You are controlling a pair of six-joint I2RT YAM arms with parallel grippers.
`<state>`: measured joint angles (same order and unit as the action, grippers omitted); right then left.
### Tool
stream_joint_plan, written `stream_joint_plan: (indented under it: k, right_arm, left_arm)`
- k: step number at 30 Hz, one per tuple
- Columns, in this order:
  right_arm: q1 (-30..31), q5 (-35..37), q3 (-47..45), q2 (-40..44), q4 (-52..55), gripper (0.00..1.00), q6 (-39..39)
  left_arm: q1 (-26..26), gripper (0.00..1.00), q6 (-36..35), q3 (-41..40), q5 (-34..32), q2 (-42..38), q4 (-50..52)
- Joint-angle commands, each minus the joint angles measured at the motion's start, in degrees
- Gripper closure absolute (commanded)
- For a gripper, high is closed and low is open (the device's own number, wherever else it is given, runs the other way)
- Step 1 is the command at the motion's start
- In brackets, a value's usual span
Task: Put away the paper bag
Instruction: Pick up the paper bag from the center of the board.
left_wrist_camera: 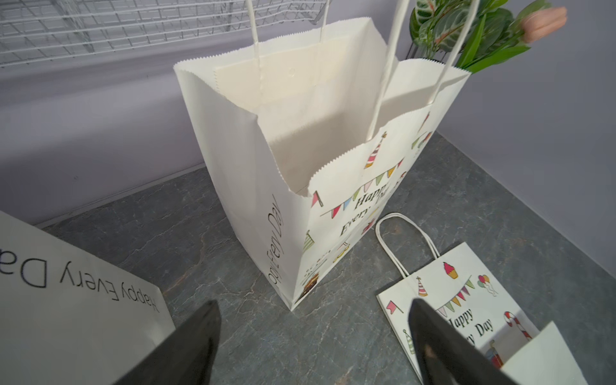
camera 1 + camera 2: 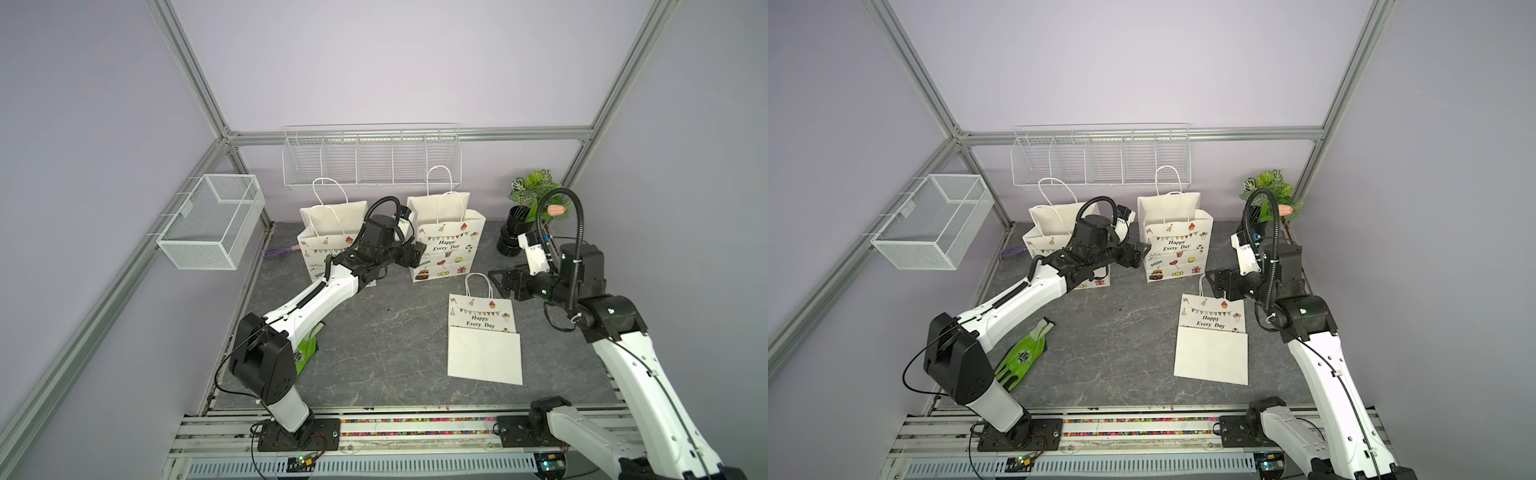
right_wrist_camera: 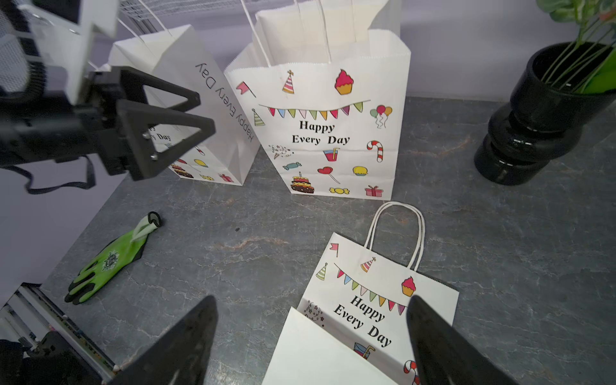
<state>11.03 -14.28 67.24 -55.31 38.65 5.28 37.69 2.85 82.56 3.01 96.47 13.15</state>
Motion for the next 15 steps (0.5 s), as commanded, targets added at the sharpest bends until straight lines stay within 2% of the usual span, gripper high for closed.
stream_joint_plan:
  k: [1,2,4,13,15]
  right_arm:
    - [0.3,-1.9,0.0,0.8,-2.2,0.10,-1.0]
    - [0.2,-2.1,0.0,1.1,-2.2,0.10,-1.0]
    - [0.3,-2.5,0.1,1.5,-2.2,0.10,-1.1]
    - [0.3,-2.0,-0.3,3.8,-1.5,0.07,-1.4]
    - [0.3,-1.9,-0.3,3.9,-1.6,0.07,-1.4]
  left_arm:
    - [0.1,0.18,-2.5,2.4,-1.9,2.3,-3.1]
    - [0.1,0.20,-2.3,3.0,-1.4,3.3,-3.4]
    - [0.1,0.31,-2.0,4.1,-0.5,4.8,-4.1]
    - [0.8,0.43,0.5,7.7,3.6,9.1,-6.5]
    - [1.3,0.50,0.5,8.5,3.7,10.0,-6.1]
